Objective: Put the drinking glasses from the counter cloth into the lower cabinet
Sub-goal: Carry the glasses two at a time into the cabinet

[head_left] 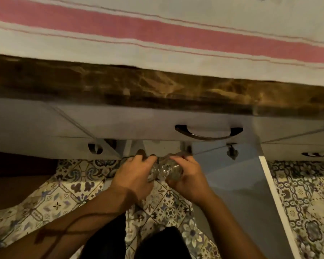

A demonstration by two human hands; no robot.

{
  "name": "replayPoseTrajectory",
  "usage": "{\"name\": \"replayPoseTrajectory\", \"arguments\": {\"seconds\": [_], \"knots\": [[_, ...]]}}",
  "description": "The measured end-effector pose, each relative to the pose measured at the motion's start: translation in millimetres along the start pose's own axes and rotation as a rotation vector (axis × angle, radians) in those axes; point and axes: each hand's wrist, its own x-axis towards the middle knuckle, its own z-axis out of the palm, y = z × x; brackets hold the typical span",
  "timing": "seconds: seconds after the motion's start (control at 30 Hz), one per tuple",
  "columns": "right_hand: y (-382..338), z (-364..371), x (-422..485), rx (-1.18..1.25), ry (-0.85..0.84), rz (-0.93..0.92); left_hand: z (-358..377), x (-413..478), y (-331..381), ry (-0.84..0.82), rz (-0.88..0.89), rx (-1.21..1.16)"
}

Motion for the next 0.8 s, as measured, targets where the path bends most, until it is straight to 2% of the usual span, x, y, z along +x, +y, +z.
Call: {"name": "replayPoseTrajectory", "arguments": {"seconds": [0.1, 0.23, 0.33, 0.47, 0.57, 0.8], "knots": [[35, 33, 23, -0.002, -0.085, 0.026, 38, 29, -14, 0.038, 0.024, 0.0], [93, 83, 54, -0.048, 0.011, -0.023, 107, 91, -46, 0.125, 0.081, 0.031], [141, 115, 94, -0.051, 0.015, -0.042, 142, 150, -65, 0.131, 0.007, 0.076], [195, 152, 142, -0.134, 0.054, -0.09, 182, 214, -95, 0.274, 0.073, 0.143], [220, 169, 170, -0.107, 0.104, -0.139, 193, 253, -120, 0.297, 0.084, 0.089], [260, 183, 214, -0.119, 0.177, -0.097, 214, 307, -136, 0.37, -0.043, -0.061]]}}
